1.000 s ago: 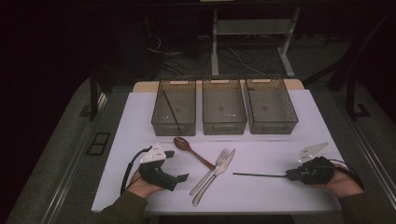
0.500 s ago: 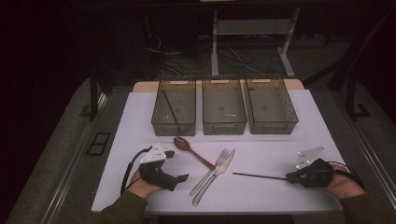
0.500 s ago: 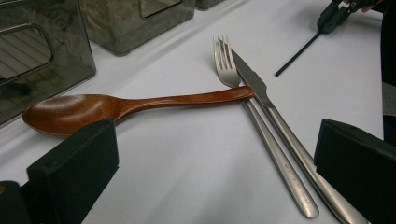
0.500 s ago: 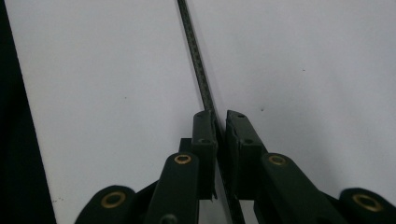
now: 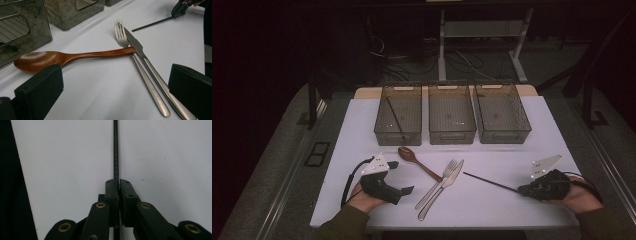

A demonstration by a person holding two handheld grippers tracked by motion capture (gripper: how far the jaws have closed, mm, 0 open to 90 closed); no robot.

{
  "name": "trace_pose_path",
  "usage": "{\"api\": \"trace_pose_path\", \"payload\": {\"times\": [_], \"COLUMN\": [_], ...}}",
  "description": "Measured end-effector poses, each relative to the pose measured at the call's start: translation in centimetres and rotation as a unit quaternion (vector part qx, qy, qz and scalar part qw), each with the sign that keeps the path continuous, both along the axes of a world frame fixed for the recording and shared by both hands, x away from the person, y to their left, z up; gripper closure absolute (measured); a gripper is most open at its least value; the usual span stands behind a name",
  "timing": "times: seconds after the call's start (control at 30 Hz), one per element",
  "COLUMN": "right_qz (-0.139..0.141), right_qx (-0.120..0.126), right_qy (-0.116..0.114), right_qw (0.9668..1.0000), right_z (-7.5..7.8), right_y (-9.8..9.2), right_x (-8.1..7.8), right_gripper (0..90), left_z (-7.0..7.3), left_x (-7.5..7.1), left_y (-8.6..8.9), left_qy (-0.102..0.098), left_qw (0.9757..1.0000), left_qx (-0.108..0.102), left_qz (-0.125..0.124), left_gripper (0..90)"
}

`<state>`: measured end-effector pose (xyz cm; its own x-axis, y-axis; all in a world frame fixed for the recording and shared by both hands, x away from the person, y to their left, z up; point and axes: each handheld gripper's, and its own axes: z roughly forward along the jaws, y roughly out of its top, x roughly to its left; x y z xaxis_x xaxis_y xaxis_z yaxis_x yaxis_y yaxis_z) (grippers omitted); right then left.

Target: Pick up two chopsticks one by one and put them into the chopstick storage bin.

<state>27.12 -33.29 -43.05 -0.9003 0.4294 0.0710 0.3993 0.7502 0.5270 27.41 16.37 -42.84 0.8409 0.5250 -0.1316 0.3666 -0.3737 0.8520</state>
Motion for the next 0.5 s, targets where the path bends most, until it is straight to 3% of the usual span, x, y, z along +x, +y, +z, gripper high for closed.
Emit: {"api": "trace_pose_path", "payload": {"times": [0.23, 0.5], "right_qz": [-0.043, -0.066], "right_qx": [0.038, 0.076], "right_qy": [-0.002, -0.007], "right_qw": [0.9983, 0.9949], "right_z": [0.7, 1.4], "right_y": [-0.6, -1.1], "right_x": [0.3, 0.4], "right_gripper": [86.0, 85.9], "left_z": [0.0, 0.0], "left_x": [0.0, 0.0], "left_y": [0.0, 0.0], "left_qy": [-0.001, -0.001], "left_qw": [1.0000, 1.0000], "left_qx": [0.001, 0.002], "left_qz": [0.000, -0.001], "left_gripper": [0.0, 0.0]}}
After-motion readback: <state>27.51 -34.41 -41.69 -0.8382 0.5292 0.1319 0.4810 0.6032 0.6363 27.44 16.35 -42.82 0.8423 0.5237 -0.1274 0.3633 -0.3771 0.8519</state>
